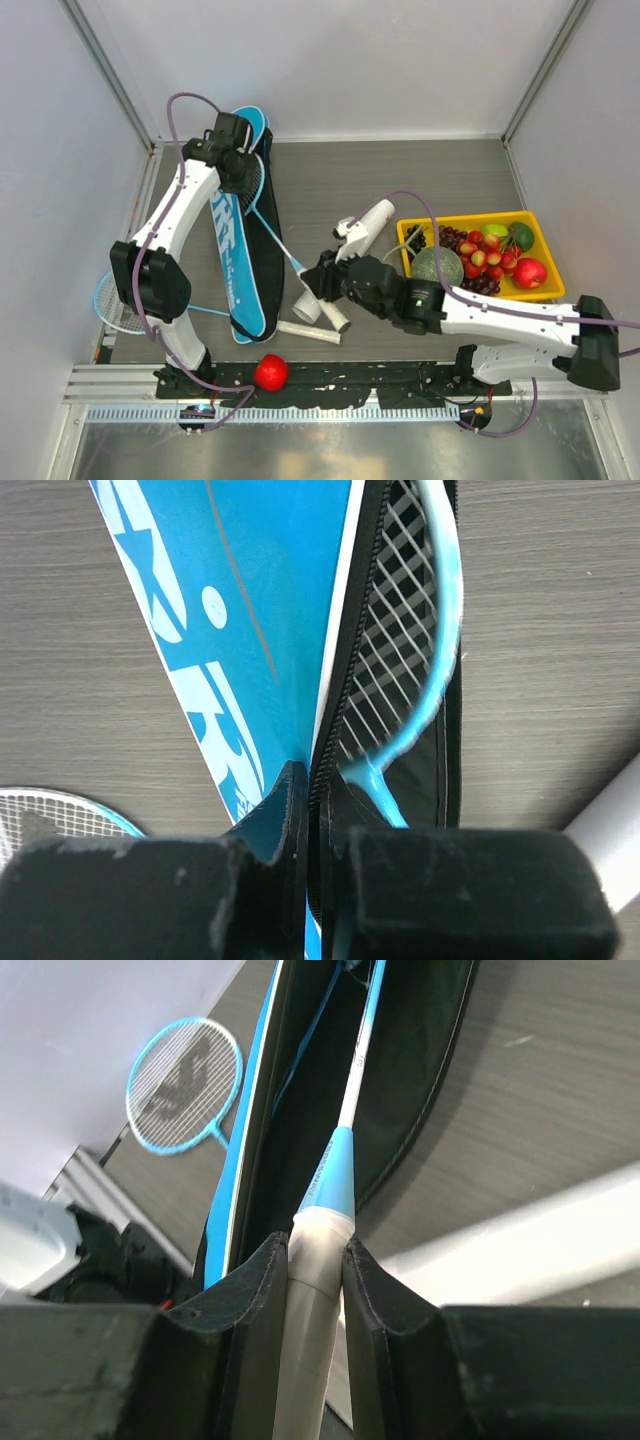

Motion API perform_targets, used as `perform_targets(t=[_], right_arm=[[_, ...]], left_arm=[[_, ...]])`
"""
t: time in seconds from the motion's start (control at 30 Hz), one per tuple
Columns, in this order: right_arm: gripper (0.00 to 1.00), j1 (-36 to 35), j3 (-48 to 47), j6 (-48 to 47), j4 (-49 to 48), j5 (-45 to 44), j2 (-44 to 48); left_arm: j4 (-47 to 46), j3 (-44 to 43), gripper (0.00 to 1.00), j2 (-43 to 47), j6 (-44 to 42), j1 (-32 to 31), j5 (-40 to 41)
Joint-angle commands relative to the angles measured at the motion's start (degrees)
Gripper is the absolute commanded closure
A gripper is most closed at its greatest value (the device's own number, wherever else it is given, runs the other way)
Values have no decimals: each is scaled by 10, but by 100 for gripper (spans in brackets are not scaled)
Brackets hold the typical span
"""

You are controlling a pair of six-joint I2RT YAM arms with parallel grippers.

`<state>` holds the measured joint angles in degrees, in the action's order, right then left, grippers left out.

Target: Pack up the badminton gear

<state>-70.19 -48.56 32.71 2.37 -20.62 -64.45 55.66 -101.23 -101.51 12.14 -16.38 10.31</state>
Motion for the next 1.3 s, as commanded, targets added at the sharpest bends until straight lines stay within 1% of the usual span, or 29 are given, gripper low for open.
perform_targets(t=[0.0,0.13,0.33,0.47,0.63,0.77,0.9,0.97,1.0,1.07,1.1,1.13,1.17,1.2,1.23,1.27], right_arm=[[95,-2,-88,-27,-91,-91,-64],[95,3,-133,-20,-107,-116,-135],[95,30,-201,5,-122,-124,-230],[95,38,-237,5,-139,-129,-279],[95,57,-222,-8,-181,-100,-297],[95,67,-201,-4,-214,-97,-312],[95,66,-221,12,-196,-66,-329],[94,69,-219,16,-187,-47,-315],[93,73,-216,16,-184,-30,-308],[83,80,-211,15,-161,-8,-280],[74,82,-205,12,-136,-6,-262],[70,87,-200,5,-128,-2,-250],[61,95,-183,1,-125,7,-230],[56,102,-175,-2,-123,35,-224],[47,116,-167,2,-105,47,-217],[45,122,-165,9,-95,78,-214]], left_arm=[[3,-35,100,30,67,11,-60],[-9,-20,100,35,92,23,-123],[-29,13,100,55,108,37,-168],[-42,35,100,67,110,51,-217],[-44,50,100,82,71,70,-237],[-42,54,100,85,77,88,-274],[-49,60,100,87,82,97,-284],[-53,62,100,86,80,102,-282],[-56,64,100,87,80,106,-283],[-59,66,100,85,79,114,-294],[-60,65,100,85,78,119,-303],[-59,67,100,88,76,123,-310],[-62,67,100,91,75,127,-313],[-64,68,100,93,68,129,-317],[-65,68,100,96,61,132,-318],[-66,68,100,100,55,132,-316]])
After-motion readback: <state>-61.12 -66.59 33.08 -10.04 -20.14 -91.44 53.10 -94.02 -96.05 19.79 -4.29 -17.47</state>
